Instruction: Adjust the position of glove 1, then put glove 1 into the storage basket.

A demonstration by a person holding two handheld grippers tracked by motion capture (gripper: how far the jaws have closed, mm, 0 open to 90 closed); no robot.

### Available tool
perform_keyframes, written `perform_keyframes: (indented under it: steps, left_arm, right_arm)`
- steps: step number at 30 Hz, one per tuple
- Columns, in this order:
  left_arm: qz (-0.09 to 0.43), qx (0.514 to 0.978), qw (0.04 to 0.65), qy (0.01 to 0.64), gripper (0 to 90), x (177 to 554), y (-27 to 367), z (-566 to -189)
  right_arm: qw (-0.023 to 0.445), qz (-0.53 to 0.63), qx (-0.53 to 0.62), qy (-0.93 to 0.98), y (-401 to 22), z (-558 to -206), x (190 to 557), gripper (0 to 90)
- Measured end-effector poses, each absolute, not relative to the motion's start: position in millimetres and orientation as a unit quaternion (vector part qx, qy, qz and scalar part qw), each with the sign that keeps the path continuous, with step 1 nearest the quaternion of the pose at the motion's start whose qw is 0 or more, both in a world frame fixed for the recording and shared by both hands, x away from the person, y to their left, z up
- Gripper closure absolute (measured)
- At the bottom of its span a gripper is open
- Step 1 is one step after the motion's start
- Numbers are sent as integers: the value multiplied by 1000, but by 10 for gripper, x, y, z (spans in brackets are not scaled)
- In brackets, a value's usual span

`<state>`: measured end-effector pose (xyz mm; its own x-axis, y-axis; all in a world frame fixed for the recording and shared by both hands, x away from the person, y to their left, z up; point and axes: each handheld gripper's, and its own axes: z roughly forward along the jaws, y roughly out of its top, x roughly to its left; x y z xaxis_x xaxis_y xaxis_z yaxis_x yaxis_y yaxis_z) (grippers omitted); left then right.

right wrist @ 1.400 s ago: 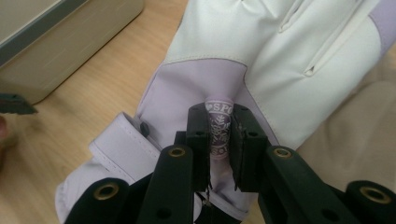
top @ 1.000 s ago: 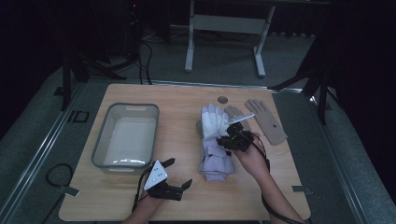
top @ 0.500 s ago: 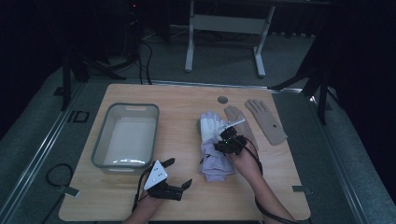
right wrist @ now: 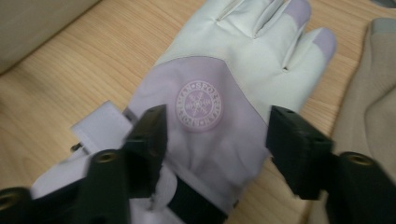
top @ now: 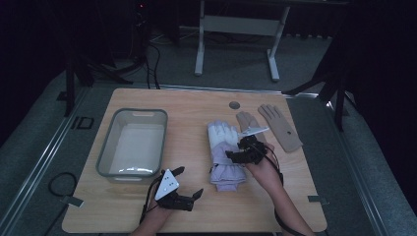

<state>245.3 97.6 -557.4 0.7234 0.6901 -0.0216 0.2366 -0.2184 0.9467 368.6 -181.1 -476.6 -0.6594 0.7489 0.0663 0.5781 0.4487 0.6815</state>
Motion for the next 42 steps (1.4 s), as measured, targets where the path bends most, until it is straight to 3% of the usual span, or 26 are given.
perform_keyframes:
  steps: [5, 11, 17, 30, 32, 33, 35, 36, 37, 39, 42]
  left_arm:
    - [196, 758, 532, 322, 11, 2474, 925, -5522]
    - [146, 762, 527, 347, 30, 2541, 819, -5334]
    - [140, 761, 527, 350, 29, 2631, 727, -5226]
    - [133, 783, 467, 388, 66, 2954, 336, -5069]
    - [140, 786, 450, 399, 107, 2975, 313, -5099]
    - [145, 789, 434, 411, 112, 2986, 297, -5124]
    - [132, 786, 430, 425, 131, 3010, 300, -5150]
    - [132, 787, 424, 428, 146, 3021, 298, -5160]
    - [128, 787, 423, 431, 148, 3033, 296, -5174]
    - [109, 789, 415, 440, 156, 3077, 291, -5225]
    - [92, 792, 406, 446, 158, 3112, 280, -5284]
  right_arm:
    - [108, 380, 400, 827, -2010, -4754, 3636, 126]
    - [150, 399, 380, 821, -2186, -4819, 3600, 140]
    - [156, 414, 374, 815, -2246, -4826, 3590, 138]
    - [86, 438, 437, 781, -2217, -4901, 3770, 107]
    - [86, 428, 439, 785, -2177, -4947, 3797, 136]
    - [86, 426, 442, 785, -2150, -4987, 3826, 229]
    - [83, 425, 448, 782, -2141, -5002, 3839, 265]
    - [77, 422, 458, 779, -2129, -5036, 3876, 384]
    - [76, 418, 460, 780, -2123, -5049, 3888, 416]
    - [73, 412, 466, 780, -2110, -5079, 3916, 466]
    - [58, 397, 473, 784, -2079, -5151, 3942, 446]
